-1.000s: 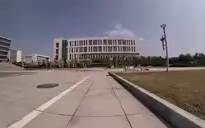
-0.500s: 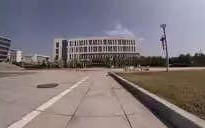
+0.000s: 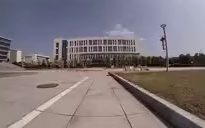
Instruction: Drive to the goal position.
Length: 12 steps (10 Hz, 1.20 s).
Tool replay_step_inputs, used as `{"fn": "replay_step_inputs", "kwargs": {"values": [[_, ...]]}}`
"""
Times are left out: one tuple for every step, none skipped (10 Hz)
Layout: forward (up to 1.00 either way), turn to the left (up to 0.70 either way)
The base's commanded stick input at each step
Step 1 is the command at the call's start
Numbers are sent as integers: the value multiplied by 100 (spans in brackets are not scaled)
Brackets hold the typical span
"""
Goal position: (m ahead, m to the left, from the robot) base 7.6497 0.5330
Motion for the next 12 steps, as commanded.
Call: {"fn": "replay_step_inputs", "kwargs": {"values": [[4,0],[4,0],[4,0],[4,0],[4,0],[4,0],[4,0],[4,0],[4,0],[4,0],[4,0],[4,0]]}}
